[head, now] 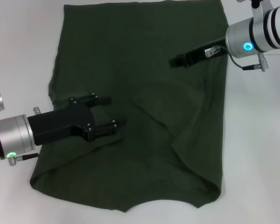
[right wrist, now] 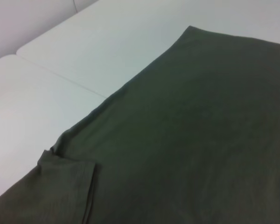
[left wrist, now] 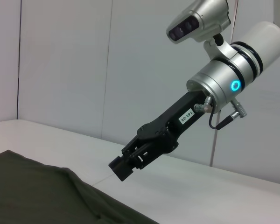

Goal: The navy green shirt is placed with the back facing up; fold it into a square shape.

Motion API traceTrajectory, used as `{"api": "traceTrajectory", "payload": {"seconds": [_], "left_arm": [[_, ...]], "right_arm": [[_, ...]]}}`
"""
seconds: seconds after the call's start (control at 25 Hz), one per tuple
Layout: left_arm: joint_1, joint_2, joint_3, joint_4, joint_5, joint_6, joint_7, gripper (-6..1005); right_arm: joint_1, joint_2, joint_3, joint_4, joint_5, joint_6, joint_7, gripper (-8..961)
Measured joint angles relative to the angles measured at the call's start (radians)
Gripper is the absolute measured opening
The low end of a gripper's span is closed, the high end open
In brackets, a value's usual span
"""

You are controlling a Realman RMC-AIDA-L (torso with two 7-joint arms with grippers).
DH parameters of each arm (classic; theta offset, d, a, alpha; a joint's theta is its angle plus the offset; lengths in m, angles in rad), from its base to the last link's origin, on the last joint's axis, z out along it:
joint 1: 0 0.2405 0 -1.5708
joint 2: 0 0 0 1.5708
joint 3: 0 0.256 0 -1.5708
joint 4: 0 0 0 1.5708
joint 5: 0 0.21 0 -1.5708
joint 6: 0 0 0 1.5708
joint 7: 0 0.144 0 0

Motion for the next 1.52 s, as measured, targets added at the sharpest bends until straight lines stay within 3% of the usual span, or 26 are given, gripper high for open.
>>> {"api": "traceTrajectory", "payload": {"seconds": [0.36, 0.48, 0.8, 0.92, 1.16, 1.52], "left_arm": [[0.001, 0.002, -0.002, 0.000, 0.000, 0.001, -0.017, 762], [0.000, 0.004, -0.004, 0.000, -0.002, 0.003, -0.034, 762], [0.006, 0.011, -0.023, 0.012, -0.015, 0.010, -0.087, 763], [0.010, 0.014, -0.042, 0.013, -0.015, 0.013, -0.100, 763], [0.015, 0.014, -0.066, 0.014, -0.015, 0.015, -0.114, 763], [0.014, 0.015, -0.067, 0.015, -0.015, 0.020, -0.130, 762]], "right_arm": [[-0.031, -0.002, 0.062, -0.013, 0.033, 0.050, -0.017, 516], [-0.074, -0.006, 0.088, -0.024, 0.116, 0.053, -0.071, 582], [-0.260, -0.003, 0.098, -0.073, 0.483, 0.006, -0.348, 757], [-0.334, 0.011, 0.099, -0.052, 0.650, -0.012, -0.526, 944], [-0.400, 0.033, 0.099, 0.004, 0.792, -0.064, -0.744, 938], [-0.417, 0.033, 0.094, 0.012, 0.795, -0.084, -0.770, 937]]}}
